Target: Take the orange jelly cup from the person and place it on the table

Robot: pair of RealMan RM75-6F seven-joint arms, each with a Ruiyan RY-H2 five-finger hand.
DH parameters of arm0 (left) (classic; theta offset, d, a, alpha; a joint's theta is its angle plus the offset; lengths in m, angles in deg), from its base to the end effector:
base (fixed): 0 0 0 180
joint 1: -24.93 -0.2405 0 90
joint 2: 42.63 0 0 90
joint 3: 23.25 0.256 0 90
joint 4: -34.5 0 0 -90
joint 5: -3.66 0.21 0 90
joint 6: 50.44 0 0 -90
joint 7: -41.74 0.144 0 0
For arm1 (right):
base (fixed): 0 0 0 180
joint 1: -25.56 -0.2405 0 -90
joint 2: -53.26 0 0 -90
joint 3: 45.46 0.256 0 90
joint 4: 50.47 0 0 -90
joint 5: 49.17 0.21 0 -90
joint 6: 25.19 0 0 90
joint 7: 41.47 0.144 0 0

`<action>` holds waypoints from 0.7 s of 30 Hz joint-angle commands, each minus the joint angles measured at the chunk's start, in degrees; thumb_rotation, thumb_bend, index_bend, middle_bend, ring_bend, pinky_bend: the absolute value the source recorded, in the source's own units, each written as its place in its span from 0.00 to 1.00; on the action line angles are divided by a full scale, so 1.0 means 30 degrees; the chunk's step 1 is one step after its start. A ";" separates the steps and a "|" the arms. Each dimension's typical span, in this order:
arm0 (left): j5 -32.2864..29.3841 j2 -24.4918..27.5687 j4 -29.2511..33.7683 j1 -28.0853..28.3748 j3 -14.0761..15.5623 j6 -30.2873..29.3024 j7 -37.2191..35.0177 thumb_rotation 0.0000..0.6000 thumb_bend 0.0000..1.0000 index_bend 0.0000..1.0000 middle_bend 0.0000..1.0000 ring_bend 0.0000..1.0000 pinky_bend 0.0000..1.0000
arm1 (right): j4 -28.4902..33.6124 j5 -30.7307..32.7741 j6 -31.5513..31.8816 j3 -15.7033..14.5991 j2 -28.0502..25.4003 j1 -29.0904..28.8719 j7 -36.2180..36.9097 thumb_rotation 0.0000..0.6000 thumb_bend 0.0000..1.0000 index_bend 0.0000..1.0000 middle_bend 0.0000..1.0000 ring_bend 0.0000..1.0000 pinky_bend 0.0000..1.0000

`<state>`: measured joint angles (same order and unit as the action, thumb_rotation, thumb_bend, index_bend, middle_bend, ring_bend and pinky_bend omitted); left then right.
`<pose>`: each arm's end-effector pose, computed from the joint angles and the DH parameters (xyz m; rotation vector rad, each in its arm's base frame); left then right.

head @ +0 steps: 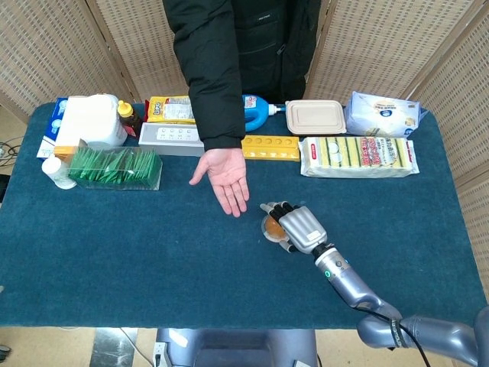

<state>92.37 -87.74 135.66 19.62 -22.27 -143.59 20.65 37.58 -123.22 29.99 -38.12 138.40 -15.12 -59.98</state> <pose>-0.3097 0.1121 0.2532 -1.2099 -1.0635 -0.9913 -0.1454 -0.3226 -0.0073 2.0053 -0.8122 0.9501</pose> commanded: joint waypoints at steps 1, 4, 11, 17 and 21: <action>0.0036 -0.0005 0.0001 -0.0017 0.0020 -0.0024 0.0009 1.00 0.07 0.00 0.00 0.00 0.07 | 0.0161 -0.0225 0.0255 -0.0091 -0.0503 0.0245 0.0366 1.00 0.38 0.10 0.16 0.20 0.44; 0.0040 -0.0018 0.0006 -0.0039 0.0023 -0.0065 0.0022 1.00 0.08 0.00 0.00 0.00 0.07 | 0.0252 -0.0659 0.0620 -0.0274 -0.1156 0.0560 0.0865 1.00 0.38 0.10 0.16 0.20 0.43; 0.0145 -0.0036 0.0099 -0.0025 0.0060 -0.0058 0.0240 1.00 0.08 0.00 0.00 0.00 0.07 | -0.0304 -0.2279 0.2220 -0.1001 -0.3153 0.1866 0.3158 1.00 0.38 0.10 0.16 0.20 0.41; 0.0304 -0.0123 0.0224 -0.0048 0.0121 -0.0119 0.0701 1.00 0.07 0.00 0.00 0.00 0.07 | -0.1715 -0.4100 0.4602 -0.2073 -0.4819 0.3644 0.6089 1.00 0.23 0.11 0.11 0.07 0.14; 0.0457 -0.0217 0.0368 -0.0090 0.0160 -0.0240 0.1090 1.00 0.08 0.00 0.00 0.00 0.07 | -0.1389 -0.4706 0.6862 -0.2712 -0.6056 0.5446 0.7843 1.00 0.11 0.04 0.02 0.00 0.06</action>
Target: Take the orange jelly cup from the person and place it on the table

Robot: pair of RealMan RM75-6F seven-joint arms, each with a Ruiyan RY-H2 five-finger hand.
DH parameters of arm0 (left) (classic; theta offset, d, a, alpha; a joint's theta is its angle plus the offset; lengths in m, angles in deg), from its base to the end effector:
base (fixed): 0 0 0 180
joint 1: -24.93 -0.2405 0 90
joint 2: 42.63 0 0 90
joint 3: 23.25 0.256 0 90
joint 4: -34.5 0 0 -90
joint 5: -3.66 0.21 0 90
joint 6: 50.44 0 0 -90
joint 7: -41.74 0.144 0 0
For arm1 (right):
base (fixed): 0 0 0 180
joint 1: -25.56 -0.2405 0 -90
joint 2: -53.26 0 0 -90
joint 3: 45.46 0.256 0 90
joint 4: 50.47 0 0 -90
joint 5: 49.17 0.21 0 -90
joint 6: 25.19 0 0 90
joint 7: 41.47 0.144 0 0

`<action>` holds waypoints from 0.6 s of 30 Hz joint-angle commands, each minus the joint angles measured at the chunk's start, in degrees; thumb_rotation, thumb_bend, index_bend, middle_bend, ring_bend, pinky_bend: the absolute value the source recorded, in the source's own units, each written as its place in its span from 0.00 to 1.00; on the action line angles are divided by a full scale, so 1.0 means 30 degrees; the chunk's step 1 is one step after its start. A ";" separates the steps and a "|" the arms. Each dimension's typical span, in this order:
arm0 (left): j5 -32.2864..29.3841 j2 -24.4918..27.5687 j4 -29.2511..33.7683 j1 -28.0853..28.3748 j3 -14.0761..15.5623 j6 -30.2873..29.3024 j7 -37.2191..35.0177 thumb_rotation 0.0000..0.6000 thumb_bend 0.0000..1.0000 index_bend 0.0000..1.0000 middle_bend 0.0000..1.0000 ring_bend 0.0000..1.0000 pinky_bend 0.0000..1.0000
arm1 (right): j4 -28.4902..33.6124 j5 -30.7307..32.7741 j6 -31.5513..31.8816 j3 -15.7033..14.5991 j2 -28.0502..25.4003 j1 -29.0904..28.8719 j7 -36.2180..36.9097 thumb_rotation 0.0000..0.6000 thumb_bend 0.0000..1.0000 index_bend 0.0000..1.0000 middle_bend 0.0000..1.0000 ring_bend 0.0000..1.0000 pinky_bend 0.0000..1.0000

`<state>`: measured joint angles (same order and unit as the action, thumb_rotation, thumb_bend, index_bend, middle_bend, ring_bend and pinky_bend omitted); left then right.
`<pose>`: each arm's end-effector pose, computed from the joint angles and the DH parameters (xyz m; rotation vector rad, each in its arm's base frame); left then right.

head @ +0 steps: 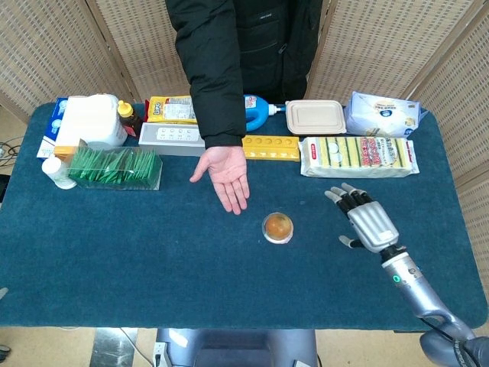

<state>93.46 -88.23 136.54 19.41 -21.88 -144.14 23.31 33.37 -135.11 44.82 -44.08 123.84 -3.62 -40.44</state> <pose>-0.3051 0.1101 0.2479 -1.2318 -1.0465 -0.9807 -0.2463 -0.2992 0.0991 1.7875 -0.7853 0.9824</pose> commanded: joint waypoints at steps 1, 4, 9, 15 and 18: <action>0.0135 -0.0077 0.0107 -0.0024 0.0045 -0.0063 0.0311 1.00 0.08 0.00 0.00 0.00 0.07 | 0.0135 -0.0933 0.2480 -0.0868 -0.1414 0.2016 0.1536 1.00 0.10 0.02 0.01 0.00 0.04; 0.0213 -0.0124 0.0209 -0.0022 0.0072 -0.0071 0.0578 1.00 0.08 0.00 0.00 0.00 0.07 | 0.0357 -0.1431 0.3774 -0.1175 -0.1783 0.2935 0.1972 1.00 0.08 0.01 0.00 0.00 0.01; 0.0473 -0.0243 0.0456 -0.0049 0.0163 -0.0145 0.1197 1.00 0.08 0.00 0.00 0.00 0.07 | 0.0858 -0.2420 0.6375 -0.1914 -0.2301 0.4933 0.1846 1.00 0.07 0.01 0.00 0.00 0.00; 0.0772 -0.0340 0.0603 -0.0133 0.0280 -0.0315 0.1607 1.00 0.08 0.00 0.00 0.00 0.07 | 0.1353 -0.3238 0.7923 -0.2205 -0.2530 0.6272 0.1290 1.00 0.07 0.01 0.00 0.00 0.00; 0.0833 -0.0388 0.0608 -0.0190 0.0320 -0.0408 0.1694 1.00 0.07 0.00 0.00 0.00 0.07 | 0.1629 -0.3263 0.7927 -0.2088 -0.2627 0.6463 0.1135 1.00 0.07 0.01 0.00 0.00 0.00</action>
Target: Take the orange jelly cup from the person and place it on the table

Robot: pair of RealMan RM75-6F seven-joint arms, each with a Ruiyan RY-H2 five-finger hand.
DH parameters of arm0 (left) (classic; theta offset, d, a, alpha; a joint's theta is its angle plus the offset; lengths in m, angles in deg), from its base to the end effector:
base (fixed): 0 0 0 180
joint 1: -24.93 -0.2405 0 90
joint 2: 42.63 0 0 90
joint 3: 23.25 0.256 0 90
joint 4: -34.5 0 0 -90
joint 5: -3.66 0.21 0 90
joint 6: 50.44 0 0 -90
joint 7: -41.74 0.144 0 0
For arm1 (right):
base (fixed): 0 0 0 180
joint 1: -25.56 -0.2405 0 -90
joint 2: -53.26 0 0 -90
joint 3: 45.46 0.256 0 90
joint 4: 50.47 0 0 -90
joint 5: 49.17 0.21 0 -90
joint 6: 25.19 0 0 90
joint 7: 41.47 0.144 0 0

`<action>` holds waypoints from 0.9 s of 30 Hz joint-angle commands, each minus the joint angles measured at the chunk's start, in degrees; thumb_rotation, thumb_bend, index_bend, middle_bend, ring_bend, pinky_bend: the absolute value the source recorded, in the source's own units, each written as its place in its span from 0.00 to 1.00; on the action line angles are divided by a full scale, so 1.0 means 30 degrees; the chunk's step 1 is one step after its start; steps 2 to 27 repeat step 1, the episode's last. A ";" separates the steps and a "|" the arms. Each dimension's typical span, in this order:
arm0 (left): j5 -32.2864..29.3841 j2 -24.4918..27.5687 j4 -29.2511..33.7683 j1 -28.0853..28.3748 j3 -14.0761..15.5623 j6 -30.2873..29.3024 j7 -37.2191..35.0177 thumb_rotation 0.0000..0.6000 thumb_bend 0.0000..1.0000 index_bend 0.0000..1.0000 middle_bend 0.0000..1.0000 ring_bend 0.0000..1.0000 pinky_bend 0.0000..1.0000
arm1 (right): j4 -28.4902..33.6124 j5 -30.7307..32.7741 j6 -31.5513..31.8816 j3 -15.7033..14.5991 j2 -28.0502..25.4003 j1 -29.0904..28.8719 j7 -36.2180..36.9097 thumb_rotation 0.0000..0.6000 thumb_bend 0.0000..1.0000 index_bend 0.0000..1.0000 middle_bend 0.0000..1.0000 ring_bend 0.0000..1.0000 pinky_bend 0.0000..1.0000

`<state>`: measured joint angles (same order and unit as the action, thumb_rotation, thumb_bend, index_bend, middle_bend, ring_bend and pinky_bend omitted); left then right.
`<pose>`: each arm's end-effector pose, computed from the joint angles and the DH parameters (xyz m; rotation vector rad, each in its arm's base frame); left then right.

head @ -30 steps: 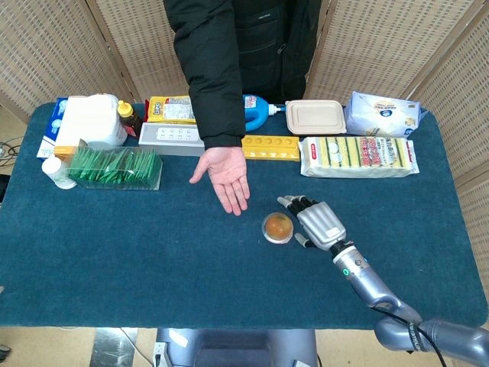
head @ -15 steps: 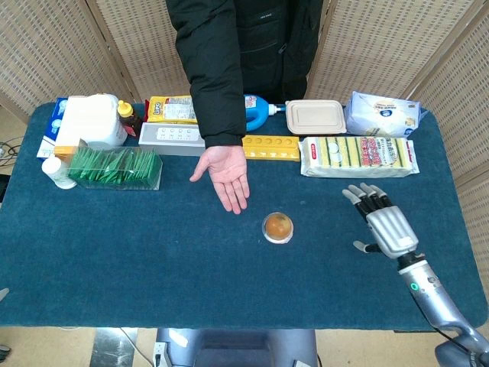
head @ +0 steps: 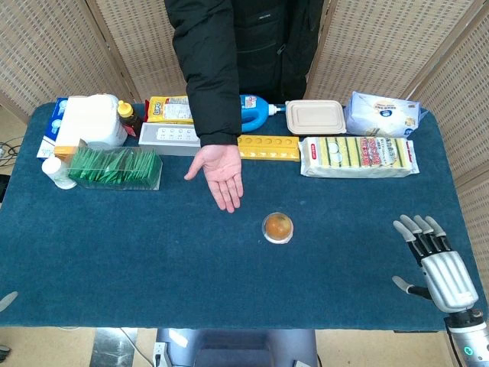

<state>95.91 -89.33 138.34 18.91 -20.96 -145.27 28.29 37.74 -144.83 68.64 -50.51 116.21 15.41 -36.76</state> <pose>-0.2952 0.1053 0.2370 -1.2724 -1.0181 -0.9681 -0.2907 -0.1788 0.1640 1.5761 -0.7653 1.0654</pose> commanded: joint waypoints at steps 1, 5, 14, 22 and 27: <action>0.0026 -0.0036 0.0014 -0.0040 0.0026 -0.0056 0.0073 1.00 0.07 0.00 0.00 0.00 0.07 | 0.0249 -0.0003 -0.0057 0.0103 -0.0124 0.0145 -0.0068 1.00 0.07 0.01 0.00 0.00 0.00; 0.0026 -0.0036 0.0014 -0.0040 0.0026 -0.0056 0.0073 1.00 0.07 0.00 0.00 0.00 0.07 | 0.0249 -0.0003 -0.0057 0.0103 -0.0124 0.0145 -0.0068 1.00 0.07 0.01 0.00 0.00 0.00; 0.0026 -0.0036 0.0014 -0.0040 0.0026 -0.0056 0.0073 1.00 0.07 0.00 0.00 0.00 0.07 | 0.0249 -0.0003 -0.0057 0.0103 -0.0124 0.0145 -0.0068 1.00 0.07 0.01 0.00 0.00 0.00; 0.0026 -0.0036 0.0014 -0.0040 0.0026 -0.0056 0.0073 1.00 0.07 0.00 0.00 0.00 0.07 | 0.0249 -0.0003 -0.0057 0.0103 -0.0124 0.0145 -0.0068 1.00 0.07 0.01 0.00 0.00 0.00; 0.0026 -0.0036 0.0014 -0.0040 0.0026 -0.0056 0.0073 1.00 0.07 0.00 0.00 0.00 0.07 | 0.0249 -0.0003 -0.0057 0.0103 -0.0124 0.0145 -0.0068 1.00 0.07 0.01 0.00 0.00 0.00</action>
